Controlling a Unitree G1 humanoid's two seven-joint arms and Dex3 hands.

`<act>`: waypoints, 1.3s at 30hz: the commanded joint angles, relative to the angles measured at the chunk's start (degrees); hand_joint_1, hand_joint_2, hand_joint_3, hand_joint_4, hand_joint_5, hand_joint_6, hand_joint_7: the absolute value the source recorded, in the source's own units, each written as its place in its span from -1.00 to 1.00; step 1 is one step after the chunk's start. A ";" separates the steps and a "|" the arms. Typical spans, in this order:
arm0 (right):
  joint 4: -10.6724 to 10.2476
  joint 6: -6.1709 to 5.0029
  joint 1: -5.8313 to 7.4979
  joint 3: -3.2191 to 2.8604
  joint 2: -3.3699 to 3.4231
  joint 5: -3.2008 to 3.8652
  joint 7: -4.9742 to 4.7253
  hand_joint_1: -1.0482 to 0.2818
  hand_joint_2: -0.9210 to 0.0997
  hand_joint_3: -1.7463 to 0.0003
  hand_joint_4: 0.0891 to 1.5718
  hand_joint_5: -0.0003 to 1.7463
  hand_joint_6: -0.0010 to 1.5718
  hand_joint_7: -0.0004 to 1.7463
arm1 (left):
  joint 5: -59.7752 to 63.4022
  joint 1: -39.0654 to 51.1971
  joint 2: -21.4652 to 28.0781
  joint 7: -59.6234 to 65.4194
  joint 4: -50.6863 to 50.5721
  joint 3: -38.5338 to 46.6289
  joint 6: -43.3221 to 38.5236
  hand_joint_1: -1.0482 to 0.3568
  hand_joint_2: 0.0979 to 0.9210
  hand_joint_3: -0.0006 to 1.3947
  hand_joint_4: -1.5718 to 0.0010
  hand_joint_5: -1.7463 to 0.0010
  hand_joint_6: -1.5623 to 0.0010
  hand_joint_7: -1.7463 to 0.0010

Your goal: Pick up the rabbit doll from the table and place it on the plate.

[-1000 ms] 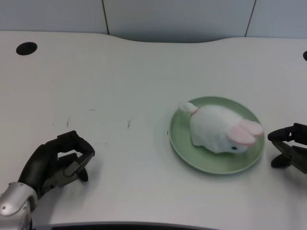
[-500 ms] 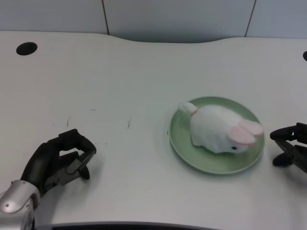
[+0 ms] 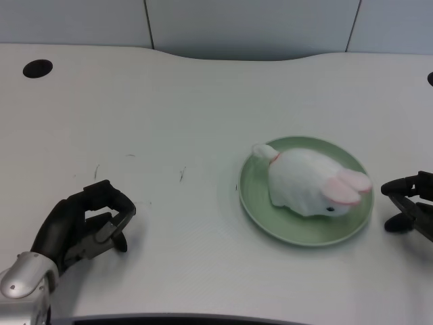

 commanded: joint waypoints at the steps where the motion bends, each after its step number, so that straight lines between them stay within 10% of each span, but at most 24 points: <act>1: 0.45 -0.18 -0.33 -0.81 -1.09 0.92 0.59 -0.57 -1.00 0.87 0.16 0.08 0.16 -0.19 | -0.03 -0.13 0.29 -0.39 1.24 0.36 0.30 -0.23 1.00 -0.35 0.14 -1.00 0.36 -0.82; 15: 0.47 -0.67 -0.27 0.06 -1.22 -0.77 -1.38 -0.57 -1.00 0.85 0.13 0.09 0.14 -0.17 | 0.20 -0.50 0.71 -0.84 1.75 0.35 0.15 -0.21 1.00 -0.33 0.17 -1.00 0.38 -0.82; 23: 0.67 0.24 -0.31 -0.82 -0.82 0.43 -0.68 -0.56 -1.00 0.86 0.13 0.11 0.12 -0.16 | 0.20 -0.85 0.62 -0.78 2.13 0.37 0.61 -0.22 1.00 -0.36 0.17 -1.00 0.38 -0.84; 31: 0.61 -1.12 -0.08 -0.46 -1.23 0.18 -0.27 -0.58 -1.00 0.86 0.14 0.12 0.14 -0.15 | 1.19 -0.79 0.71 0.83 1.99 -0.14 0.88 -0.26 1.00 -0.36 0.14 -1.00 0.37 -0.82; 39: 0.33 -0.11 -0.35 -0.29 -1.39 -0.23 -0.60 -0.56 -1.00 0.86 0.14 0.12 0.14 -0.15 | 0.83 -0.94 0.44 0.59 1.98 0.22 1.13 -0.25 1.00 -0.36 0.14 -1.00 0.37 -0.84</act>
